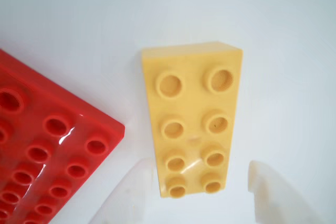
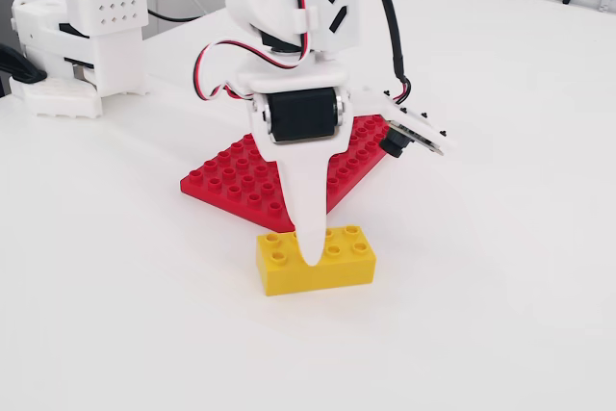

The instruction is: Put yellow lego brick onto the green one

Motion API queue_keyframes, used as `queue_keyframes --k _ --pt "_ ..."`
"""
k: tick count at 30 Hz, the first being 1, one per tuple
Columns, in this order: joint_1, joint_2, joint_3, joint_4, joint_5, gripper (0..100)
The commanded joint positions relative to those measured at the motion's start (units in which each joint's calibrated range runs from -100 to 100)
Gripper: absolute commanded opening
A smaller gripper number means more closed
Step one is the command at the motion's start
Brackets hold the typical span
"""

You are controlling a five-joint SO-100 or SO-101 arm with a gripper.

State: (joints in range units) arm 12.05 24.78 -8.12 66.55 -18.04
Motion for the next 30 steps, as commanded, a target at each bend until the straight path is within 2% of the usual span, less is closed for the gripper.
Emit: queue_keyframes --k 1,11,30 --pt "-2.1 -4.38 -1.69 2.39 -0.31 20" --pt "-0.63 -4.21 -1.69 2.48 -0.88 20" --pt "1.29 -0.61 -2.32 1.18 1.46 20"
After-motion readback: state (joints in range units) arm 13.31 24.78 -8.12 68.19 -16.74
